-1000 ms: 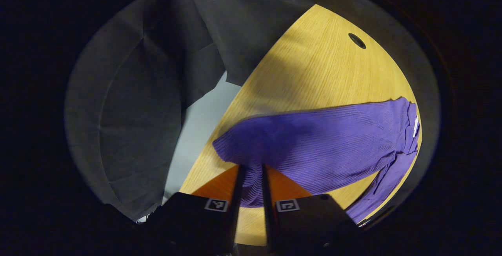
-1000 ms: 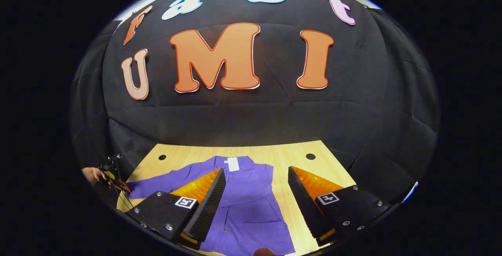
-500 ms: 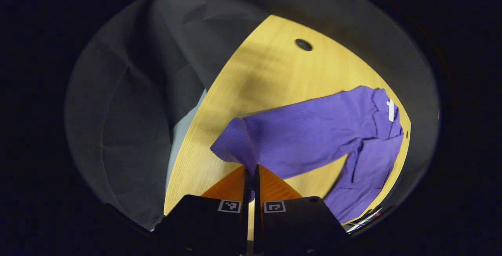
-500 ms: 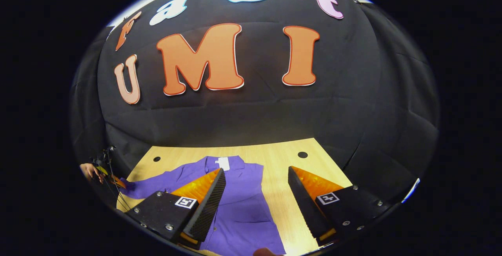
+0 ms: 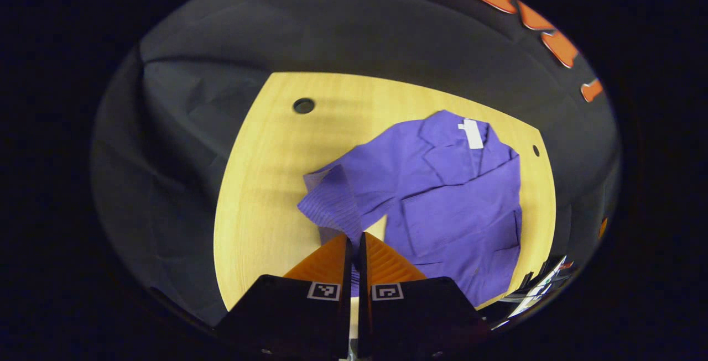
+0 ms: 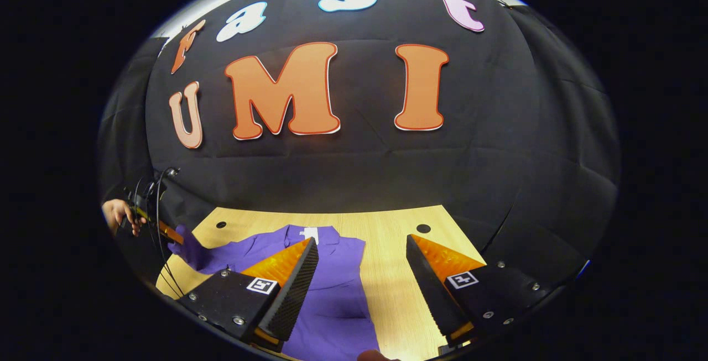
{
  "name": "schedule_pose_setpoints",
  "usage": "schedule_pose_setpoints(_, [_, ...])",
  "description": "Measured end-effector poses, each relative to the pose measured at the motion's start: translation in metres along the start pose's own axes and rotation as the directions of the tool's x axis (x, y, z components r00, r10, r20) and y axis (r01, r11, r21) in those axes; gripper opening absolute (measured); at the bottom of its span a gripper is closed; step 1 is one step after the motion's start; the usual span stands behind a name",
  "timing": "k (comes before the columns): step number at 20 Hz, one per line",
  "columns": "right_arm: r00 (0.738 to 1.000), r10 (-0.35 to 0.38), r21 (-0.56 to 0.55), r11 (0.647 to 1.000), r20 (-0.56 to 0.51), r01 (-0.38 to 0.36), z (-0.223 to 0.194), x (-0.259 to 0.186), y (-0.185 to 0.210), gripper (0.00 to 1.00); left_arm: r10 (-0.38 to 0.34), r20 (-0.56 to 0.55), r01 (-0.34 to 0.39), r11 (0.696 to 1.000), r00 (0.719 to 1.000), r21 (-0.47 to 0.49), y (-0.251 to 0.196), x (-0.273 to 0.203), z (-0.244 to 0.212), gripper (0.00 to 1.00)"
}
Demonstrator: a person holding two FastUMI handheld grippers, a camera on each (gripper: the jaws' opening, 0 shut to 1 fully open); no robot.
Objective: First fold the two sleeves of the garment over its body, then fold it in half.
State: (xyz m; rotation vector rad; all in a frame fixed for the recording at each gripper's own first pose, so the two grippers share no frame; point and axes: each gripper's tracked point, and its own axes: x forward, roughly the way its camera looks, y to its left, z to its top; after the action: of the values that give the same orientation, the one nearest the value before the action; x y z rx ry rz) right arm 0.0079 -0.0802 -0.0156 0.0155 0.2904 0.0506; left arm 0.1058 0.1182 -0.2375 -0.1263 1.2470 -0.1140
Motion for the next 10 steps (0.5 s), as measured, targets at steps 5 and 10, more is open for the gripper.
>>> schedule_pose_setpoints(5, [1.0, -0.012, -0.033, 0.999, 0.007, 0.013, -0.009, -0.009, -0.025, 0.96, -0.067, 0.024, 0.064, 0.99, 0.997, 0.124, -0.105, -0.008, 0.04, 0.07])
schedule_pose_setpoints(10, [1.0, -0.026, 0.014, 1.0, 0.008, 0.026, -0.019, -0.013, -0.054, 0.95, -0.116, -0.004, 0.114, 0.96, 0.993, 0.258, -0.206, 0.004, 0.058, 0.07])
